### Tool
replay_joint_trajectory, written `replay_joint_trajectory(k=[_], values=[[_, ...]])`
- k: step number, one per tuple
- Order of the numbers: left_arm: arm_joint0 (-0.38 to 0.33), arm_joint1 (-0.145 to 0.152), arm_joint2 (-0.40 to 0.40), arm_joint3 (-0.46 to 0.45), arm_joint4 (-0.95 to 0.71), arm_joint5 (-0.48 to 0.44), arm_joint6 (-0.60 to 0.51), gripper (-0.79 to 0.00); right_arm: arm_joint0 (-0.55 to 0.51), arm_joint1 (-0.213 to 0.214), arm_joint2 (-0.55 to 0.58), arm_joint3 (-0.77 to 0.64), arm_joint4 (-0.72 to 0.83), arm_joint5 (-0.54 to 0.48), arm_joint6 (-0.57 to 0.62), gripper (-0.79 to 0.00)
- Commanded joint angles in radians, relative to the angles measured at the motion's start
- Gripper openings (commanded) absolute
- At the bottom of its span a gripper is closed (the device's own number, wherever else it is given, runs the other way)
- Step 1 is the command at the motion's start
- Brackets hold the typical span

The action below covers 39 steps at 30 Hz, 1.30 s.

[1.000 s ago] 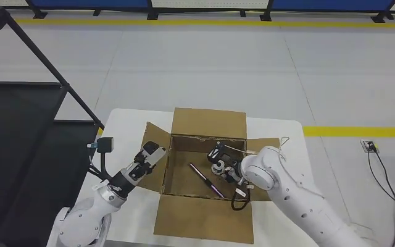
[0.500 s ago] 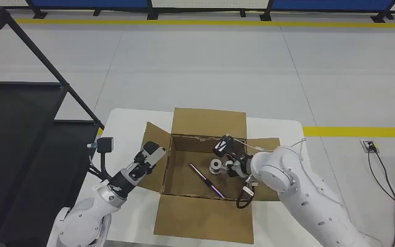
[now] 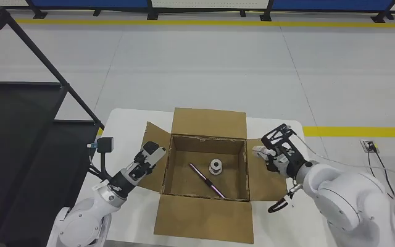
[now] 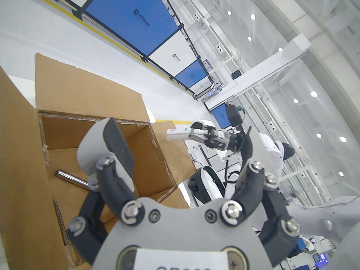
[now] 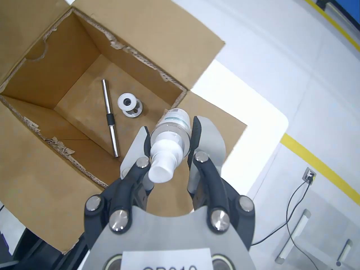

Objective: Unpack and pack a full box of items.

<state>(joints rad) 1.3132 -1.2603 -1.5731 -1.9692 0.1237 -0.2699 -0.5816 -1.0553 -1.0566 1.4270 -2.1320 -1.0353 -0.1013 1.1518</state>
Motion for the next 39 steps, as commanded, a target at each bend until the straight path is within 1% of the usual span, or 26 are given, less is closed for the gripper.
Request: replay_joint_trajectory(k=[1,6,9,12,19,26,32,35,39], values=[[0.000,0.000,0.000,0.000,0.000,0.000,0.000,0.000,-0.056,0.004,0.059,-0.030,0.002,0.010,-0.008,-0.785],[0.000,0.000,0.000,0.000,0.000,0.000,0.000,0.000,-0.133,0.012,0.138,-0.053,0.031,0.005,0.012,-0.785],[0.000,0.000,0.000,0.000,0.000,0.000,0.000,0.000,-0.151,0.015,0.161,-0.036,0.037,0.011,0.036,-0.785],[0.000,0.000,0.000,0.000,0.000,0.000,0.000,0.000,-0.154,0.016,0.160,-0.003,0.040,0.024,0.050,-0.785],[0.000,0.000,0.000,0.000,0.000,0.000,0.000,0.000,-0.116,0.015,0.125,0.136,0.045,0.057,0.038,-0.785],[0.000,0.000,0.000,0.000,0.000,0.000,0.000,0.000,-0.069,0.013,0.111,0.273,-0.012,0.137,0.008,-0.785],[0.000,0.000,0.000,0.000,0.000,0.000,0.000,0.000,-0.042,0.015,0.120,0.387,-0.013,0.127,-0.023,-0.785],[0.000,0.000,0.000,0.000,0.000,0.000,0.000,0.000,-0.024,0.017,0.102,0.440,-0.074,0.132,-0.019,-0.785],[0.000,0.000,0.000,0.000,0.000,0.000,0.000,0.000,-0.006,0.015,0.076,0.476,-0.086,0.119,-0.029,-0.785]])
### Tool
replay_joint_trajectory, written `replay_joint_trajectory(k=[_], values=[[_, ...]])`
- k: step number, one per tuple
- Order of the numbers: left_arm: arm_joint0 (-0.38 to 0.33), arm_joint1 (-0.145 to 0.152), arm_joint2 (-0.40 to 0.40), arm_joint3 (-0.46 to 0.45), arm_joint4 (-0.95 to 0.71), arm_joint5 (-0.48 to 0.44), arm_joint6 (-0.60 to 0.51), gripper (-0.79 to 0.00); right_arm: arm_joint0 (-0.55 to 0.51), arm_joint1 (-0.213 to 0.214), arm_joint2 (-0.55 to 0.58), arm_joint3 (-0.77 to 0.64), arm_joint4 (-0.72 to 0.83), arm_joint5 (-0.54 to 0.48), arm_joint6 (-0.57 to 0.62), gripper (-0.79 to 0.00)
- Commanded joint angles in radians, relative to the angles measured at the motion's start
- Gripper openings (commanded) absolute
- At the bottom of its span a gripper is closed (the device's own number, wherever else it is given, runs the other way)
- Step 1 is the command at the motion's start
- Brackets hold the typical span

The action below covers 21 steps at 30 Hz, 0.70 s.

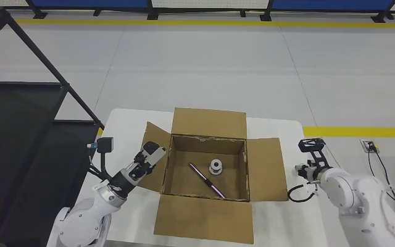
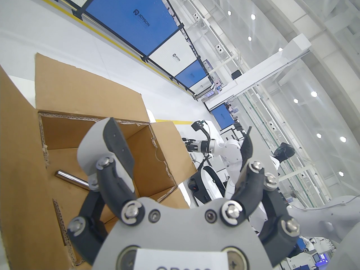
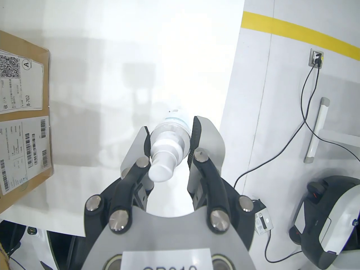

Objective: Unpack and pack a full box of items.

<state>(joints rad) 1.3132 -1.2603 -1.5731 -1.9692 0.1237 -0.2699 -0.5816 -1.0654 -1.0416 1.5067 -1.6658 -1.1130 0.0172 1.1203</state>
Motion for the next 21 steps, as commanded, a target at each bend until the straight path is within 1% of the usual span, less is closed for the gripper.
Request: replay_joint_trajectory(k=[1,3,4,5,8,9,11,16,17,19,21], values=[[0.000,0.000,0.000,0.000,0.000,0.000,0.000,0.000,0.009,0.000,-0.010,0.014,-0.017,0.000,0.006,-0.785],[0.000,0.000,0.000,0.000,0.000,0.000,0.000,0.000,0.016,-0.001,-0.019,0.021,-0.018,-0.008,0.008,-0.770],[0.000,0.000,0.000,0.000,0.000,0.000,0.000,0.000,0.018,-0.001,-0.023,0.025,-0.015,-0.013,0.012,-0.677],[0.000,0.000,0.000,0.000,0.000,0.000,0.000,0.000,0.021,-0.001,-0.026,0.030,-0.015,-0.017,0.015,-0.625],[0.000,0.000,0.000,0.000,0.000,0.000,0.000,0.000,0.029,-0.002,-0.034,0.046,-0.007,-0.026,0.019,-0.600],[0.000,0.000,0.000,0.000,0.000,0.000,0.000,0.000,0.032,-0.002,-0.036,0.053,-0.005,-0.028,0.019,-0.554],[0.000,0.000,0.000,0.000,0.000,0.000,0.000,0.000,0.037,-0.002,-0.037,0.065,0.002,-0.032,0.020,-0.493],[0.000,0.000,0.000,0.000,0.000,0.000,0.000,0.000,0.040,-0.002,-0.037,0.072,0.012,-0.041,0.015,-0.394],[0.000,0.000,0.000,0.000,0.000,0.000,0.000,0.000,0.039,-0.002,-0.036,0.070,0.014,-0.043,0.014,-0.308],[0.000,0.000,0.000,0.000,0.000,0.000,0.000,0.000,0.035,-0.001,-0.033,0.065,0.016,-0.043,0.013,-0.299],[0.000,0.000,0.000,0.000,0.000,0.000,0.000,0.000,0.031,0.000,-0.026,0.057,0.023,-0.046,0.008,-0.259]])
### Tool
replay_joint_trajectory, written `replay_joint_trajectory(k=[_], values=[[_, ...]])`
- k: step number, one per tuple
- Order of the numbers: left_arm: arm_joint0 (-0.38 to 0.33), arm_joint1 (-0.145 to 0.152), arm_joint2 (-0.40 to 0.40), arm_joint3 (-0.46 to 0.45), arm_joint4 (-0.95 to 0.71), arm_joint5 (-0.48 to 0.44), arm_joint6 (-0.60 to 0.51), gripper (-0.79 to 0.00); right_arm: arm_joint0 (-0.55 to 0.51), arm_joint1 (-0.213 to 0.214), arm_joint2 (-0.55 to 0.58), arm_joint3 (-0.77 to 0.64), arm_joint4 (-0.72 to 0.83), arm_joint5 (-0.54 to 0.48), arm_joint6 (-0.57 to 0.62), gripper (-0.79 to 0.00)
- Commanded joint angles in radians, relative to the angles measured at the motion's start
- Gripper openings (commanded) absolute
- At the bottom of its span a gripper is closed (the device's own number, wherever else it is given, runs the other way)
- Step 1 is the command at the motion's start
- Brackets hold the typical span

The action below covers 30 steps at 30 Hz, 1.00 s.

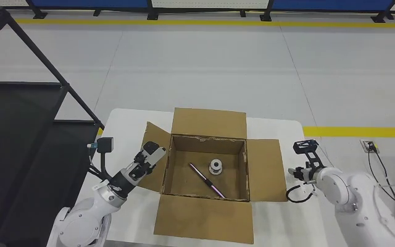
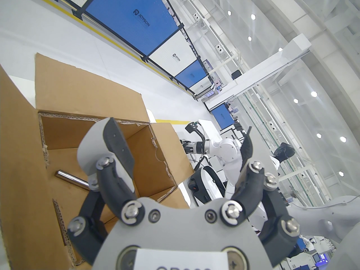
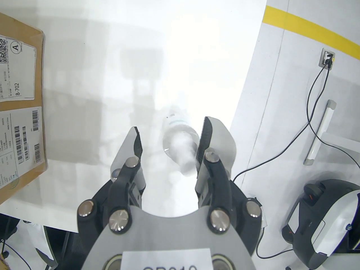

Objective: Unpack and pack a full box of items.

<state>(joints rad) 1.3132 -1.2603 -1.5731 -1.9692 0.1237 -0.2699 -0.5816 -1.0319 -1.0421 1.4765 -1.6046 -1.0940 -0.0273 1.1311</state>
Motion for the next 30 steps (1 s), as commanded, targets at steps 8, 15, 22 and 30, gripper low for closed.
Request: replay_joint_trajectory(k=[8,15,22,30], values=[[0.000,0.000,0.000,0.000,0.000,0.000,0.000,0.000,-0.065,0.007,0.088,-0.178,-0.041,0.090,-0.107,-0.034],[0.009,0.001,0.002,-0.008,0.018,-0.003,0.016,0.000,-0.123,0.002,0.068,-0.441,-0.067,0.117,-0.214,0.000],[0.041,0.005,0.002,-0.034,0.081,0.003,0.080,0.000,-0.016,-0.009,-0.118,-0.422,0.093,-0.147,-0.182,0.000],[0.090,0.010,-0.067,-0.054,0.003,-0.009,0.131,0.000,0.241,-0.062,-0.458,-0.177,0.174,-0.233,-0.060,0.000]])
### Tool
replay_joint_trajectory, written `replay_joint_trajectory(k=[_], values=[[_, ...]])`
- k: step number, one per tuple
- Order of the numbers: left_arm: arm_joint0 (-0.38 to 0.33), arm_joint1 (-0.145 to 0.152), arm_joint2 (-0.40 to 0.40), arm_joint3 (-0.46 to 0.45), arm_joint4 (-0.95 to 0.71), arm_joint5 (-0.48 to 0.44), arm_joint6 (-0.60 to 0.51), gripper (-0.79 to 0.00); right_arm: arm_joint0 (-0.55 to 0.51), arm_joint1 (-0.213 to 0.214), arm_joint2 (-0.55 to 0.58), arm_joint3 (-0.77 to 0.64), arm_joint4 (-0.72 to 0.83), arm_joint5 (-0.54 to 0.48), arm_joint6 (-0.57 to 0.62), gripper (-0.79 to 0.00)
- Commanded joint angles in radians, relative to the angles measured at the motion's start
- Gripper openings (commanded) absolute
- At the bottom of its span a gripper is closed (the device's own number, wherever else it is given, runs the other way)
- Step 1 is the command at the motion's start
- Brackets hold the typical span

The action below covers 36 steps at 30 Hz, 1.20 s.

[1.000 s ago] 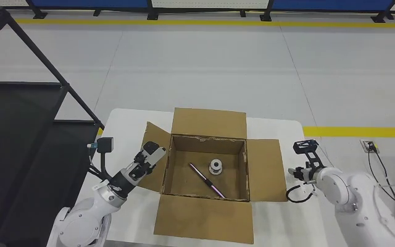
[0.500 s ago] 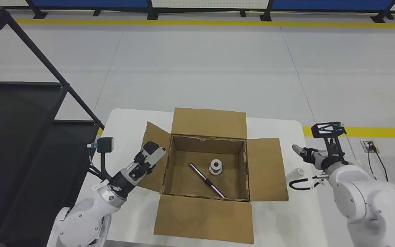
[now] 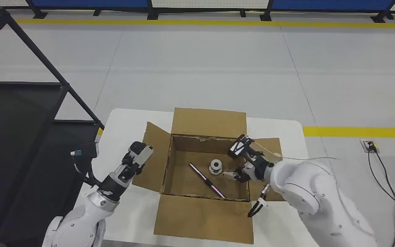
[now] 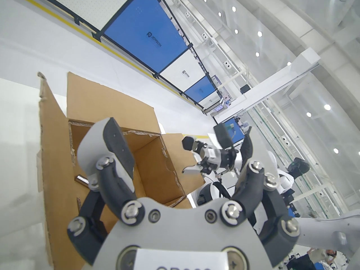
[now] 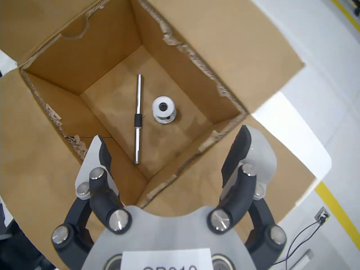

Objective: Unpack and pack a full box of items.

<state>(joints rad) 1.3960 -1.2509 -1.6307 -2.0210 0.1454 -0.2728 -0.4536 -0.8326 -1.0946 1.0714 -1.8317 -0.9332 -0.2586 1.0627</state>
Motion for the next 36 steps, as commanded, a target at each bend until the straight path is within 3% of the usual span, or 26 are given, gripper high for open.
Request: replay_joint_trajectory(k=[1,12,24,25,27,32,33,36], values=[[0.012,0.002,-0.018,-0.004,-0.034,-0.009,0.004,0.000,0.072,-0.020,-0.088,0.086,0.020,0.004,0.011,0.000],[0.012,0.002,-0.018,-0.004,-0.034,-0.009,0.004,0.000,0.313,-0.143,-0.379,0.474,0.078,0.096,-0.050,0.000],[0.012,0.002,-0.018,-0.004,-0.034,-0.009,0.004,0.000,0.411,-0.237,-0.488,0.751,0.088,0.149,-0.108,0.000],[0.012,0.002,-0.018,-0.004,-0.034,-0.009,0.004,0.000,0.415,-0.243,-0.491,0.769,0.097,0.144,-0.110,-0.025],[0.012,0.002,-0.018,-0.004,-0.034,-0.009,0.004,0.000,0.424,-0.254,-0.499,0.799,0.099,0.140,-0.113,-0.416],[0.012,0.002,-0.018,-0.004,-0.034,-0.009,0.004,0.000,0.436,-0.274,-0.504,0.842,0.106,0.132,-0.122,-0.751],[0.012,0.002,-0.018,-0.004,-0.034,-0.009,0.004,0.000,0.438,-0.276,-0.502,0.846,0.106,0.130,-0.122,-0.785],[0.012,0.002,-0.018,-0.004,-0.034,-0.009,0.004,0.000,0.439,-0.279,-0.495,0.856,0.100,0.132,-0.119,-0.785]])
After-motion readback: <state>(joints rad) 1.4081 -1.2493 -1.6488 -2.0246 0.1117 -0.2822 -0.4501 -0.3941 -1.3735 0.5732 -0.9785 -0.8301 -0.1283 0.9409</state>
